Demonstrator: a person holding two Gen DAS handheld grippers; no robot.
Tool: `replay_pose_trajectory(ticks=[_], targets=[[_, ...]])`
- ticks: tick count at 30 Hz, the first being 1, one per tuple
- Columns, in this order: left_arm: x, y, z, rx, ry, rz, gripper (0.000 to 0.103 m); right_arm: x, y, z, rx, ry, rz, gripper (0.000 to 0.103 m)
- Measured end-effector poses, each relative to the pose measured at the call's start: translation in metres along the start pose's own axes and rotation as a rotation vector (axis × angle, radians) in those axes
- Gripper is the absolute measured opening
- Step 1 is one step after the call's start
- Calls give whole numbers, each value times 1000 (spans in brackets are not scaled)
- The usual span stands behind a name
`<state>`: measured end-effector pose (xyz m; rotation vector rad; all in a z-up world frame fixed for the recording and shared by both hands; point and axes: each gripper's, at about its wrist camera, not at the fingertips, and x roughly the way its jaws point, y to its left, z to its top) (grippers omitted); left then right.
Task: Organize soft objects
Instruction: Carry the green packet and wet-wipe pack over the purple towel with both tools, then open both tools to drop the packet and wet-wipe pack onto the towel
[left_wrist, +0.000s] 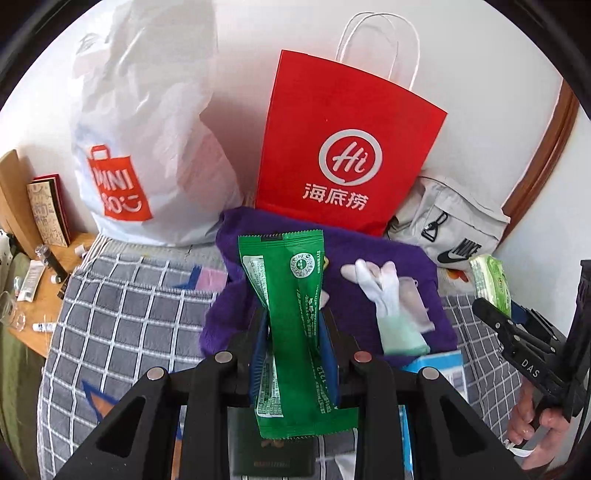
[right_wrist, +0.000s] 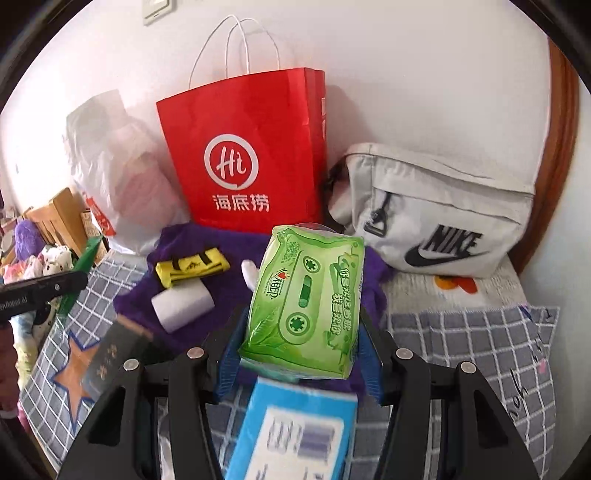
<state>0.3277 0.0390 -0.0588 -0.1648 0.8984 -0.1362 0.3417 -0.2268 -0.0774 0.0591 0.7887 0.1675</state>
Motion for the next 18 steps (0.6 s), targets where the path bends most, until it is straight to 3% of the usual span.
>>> replay_pose_trajectory(ticks=[8,13,18], targets=[[29,-3,30,-15,9,-30,26,36,1,34,10,-4,28,55],[64,-10,38,-12,72,-89,27,66,-9,29,59,35,37,55],[91,-13,41,-11,98,-94,27,85,-17,25,53,94,27,55]])
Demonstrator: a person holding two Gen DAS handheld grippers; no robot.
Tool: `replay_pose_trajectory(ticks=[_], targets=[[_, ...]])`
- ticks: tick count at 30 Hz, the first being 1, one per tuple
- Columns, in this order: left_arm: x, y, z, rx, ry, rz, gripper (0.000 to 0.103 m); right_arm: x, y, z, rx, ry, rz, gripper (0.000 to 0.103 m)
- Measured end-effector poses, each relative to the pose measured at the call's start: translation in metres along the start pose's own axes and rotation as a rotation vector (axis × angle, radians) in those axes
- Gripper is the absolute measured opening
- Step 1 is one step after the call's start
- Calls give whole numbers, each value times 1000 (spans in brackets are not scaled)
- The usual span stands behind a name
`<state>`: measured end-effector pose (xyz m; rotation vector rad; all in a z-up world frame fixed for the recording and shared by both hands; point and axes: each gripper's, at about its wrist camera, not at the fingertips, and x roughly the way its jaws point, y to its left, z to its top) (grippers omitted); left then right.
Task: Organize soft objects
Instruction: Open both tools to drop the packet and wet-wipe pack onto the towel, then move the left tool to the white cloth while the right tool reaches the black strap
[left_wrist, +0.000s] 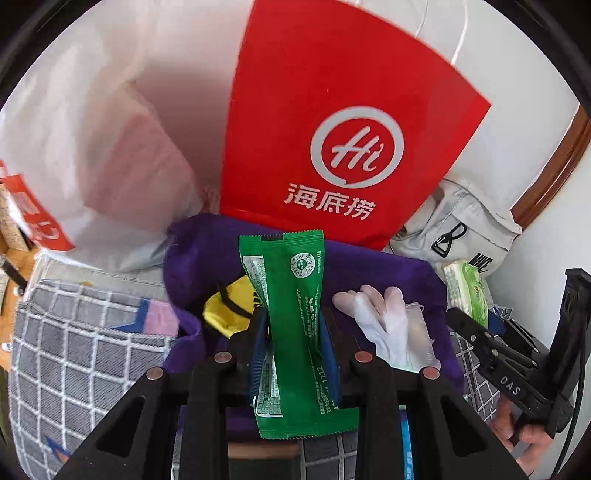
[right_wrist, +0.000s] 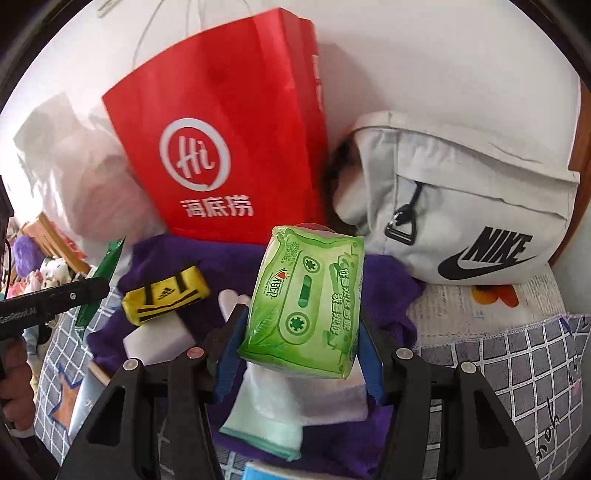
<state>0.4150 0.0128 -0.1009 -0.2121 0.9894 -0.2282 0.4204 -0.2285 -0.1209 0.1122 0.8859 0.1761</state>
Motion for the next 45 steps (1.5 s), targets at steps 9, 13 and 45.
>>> replay_pose_trajectory(ticks=[9,13,45], targets=[[33,3,-1,-12,72,-11,28,32,-2,-12,-73,87,-5,55],[43,4,-5,-18,93,-21,29,41,-6,-14,-66,106,-5,56],[-30,-2,-25,-14,7,-8,50,-65,27,-48,-79,-21,-9,74]])
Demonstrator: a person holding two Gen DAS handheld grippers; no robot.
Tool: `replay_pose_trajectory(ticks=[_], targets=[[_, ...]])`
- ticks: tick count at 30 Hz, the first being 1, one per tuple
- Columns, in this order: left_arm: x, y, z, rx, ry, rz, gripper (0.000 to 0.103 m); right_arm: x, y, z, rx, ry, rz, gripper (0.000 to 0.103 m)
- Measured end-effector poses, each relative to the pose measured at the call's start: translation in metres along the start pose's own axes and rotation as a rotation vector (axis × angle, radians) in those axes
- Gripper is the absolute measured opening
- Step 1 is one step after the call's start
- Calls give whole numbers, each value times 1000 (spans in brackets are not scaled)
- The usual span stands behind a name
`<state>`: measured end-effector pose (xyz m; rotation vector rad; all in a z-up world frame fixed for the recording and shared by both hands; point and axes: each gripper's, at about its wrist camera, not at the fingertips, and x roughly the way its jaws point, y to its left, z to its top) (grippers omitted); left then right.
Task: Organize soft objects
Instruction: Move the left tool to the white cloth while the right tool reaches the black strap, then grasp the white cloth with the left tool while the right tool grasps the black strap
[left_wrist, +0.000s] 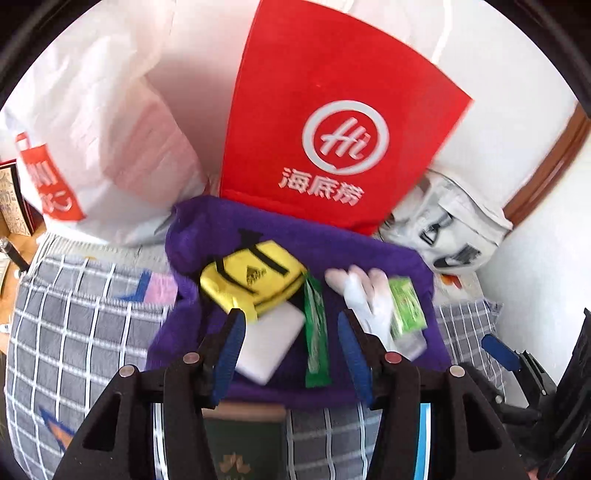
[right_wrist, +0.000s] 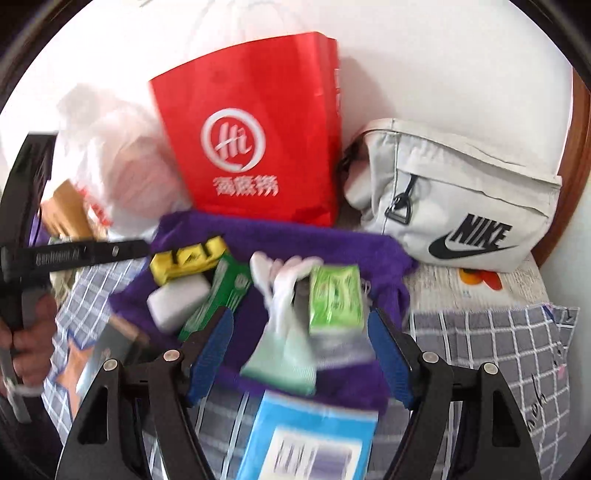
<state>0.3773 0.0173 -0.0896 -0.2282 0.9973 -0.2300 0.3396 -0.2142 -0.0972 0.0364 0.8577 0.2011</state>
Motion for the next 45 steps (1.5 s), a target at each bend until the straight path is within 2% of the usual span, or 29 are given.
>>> replay_pose_trajectory(ticks=[6,9,14,17,20,23,28,35,40,43,45], targets=[[-40,-1,-37,14,-9,6,49,-29,27,-45,-14,34,43,62],[-62,-6,-58,39,-28,33,49,-43,41,-66,-19,53,74,55],[-90,-15,-102,120,-37,76,49,-73,52,-96,-19,51,90,55],[-96,-17,-132,150,-15,68,49,-88,48,-114,9,50,87,55],[-99,-15,-156,136,3,40,49,-102,43,-130,34,43,72,55],[-95,-13,-177,120,36,4,49,-113,38,-146,62,36,70,55],[-81,-20,-207,156,89,-8,49,-123,28,-169,104,30,63,55],[-51,-34,-229,184,144,-27,49,-108,16,-200,148,66,66,55],[-31,-46,-233,221,173,-19,49,-98,13,-207,146,68,93,55],[-17,-50,-234,244,176,33,48,-95,14,-208,130,70,97,55],[-10,-50,-234,254,185,42,40,-93,17,-209,112,74,89,55]])
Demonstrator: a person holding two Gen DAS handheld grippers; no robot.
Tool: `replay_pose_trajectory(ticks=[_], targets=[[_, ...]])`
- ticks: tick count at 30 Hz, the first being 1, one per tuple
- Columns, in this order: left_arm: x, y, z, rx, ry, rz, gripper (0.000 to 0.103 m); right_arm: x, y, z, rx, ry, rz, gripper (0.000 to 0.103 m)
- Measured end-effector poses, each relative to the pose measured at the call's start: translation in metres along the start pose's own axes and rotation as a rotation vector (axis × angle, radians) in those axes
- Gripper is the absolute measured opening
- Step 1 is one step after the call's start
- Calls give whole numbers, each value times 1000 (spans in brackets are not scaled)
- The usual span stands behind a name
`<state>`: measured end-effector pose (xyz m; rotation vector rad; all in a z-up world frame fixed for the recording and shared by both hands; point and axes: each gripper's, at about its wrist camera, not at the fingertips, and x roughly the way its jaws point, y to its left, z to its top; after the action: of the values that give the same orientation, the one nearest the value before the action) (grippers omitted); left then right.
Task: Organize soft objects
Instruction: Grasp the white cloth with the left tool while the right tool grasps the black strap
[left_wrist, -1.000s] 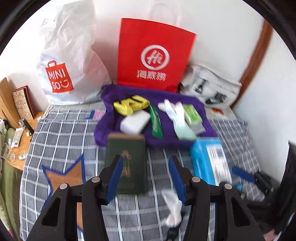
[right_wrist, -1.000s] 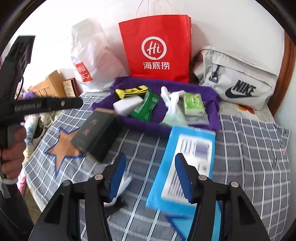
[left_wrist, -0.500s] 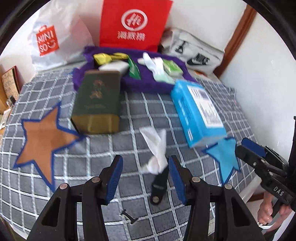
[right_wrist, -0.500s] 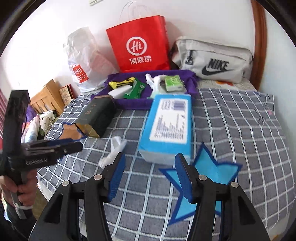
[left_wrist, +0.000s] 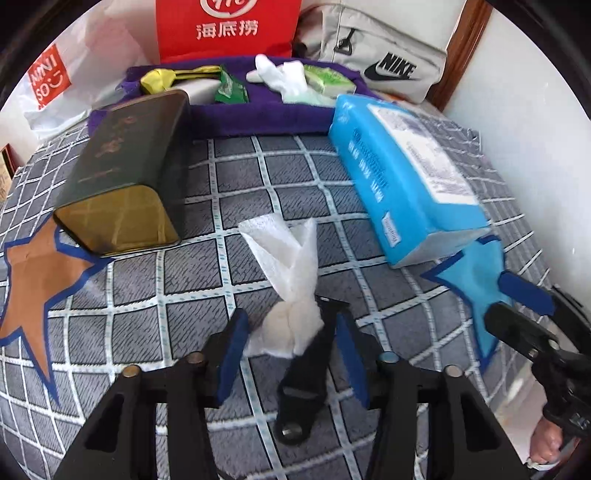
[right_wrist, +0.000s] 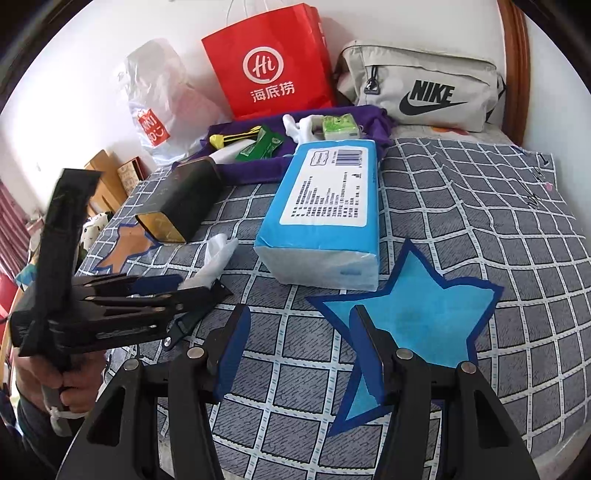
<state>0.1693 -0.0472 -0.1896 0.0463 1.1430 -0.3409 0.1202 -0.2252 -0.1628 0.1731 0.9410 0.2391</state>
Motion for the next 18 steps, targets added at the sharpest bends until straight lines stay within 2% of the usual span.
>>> replay_pose_trajectory(ticks=[2,4,7,14,18], targets=[[0,-1,1,16,-18,13,28,3,4,-1,-21,3,-14,55],[-1,3,3,3,-11,-13,25,8,8,-1,-35,6,-17,55],[-7,12,4,-13,-17,-23,25,16,14,-1,-37,23,4,55],[-21,42,-15,-46,-5,67,25,37,42,-5,-65,79,59,55],[-33,62,-26,-88,-27,69,25,47,60,-10,-70,115,98,55]])
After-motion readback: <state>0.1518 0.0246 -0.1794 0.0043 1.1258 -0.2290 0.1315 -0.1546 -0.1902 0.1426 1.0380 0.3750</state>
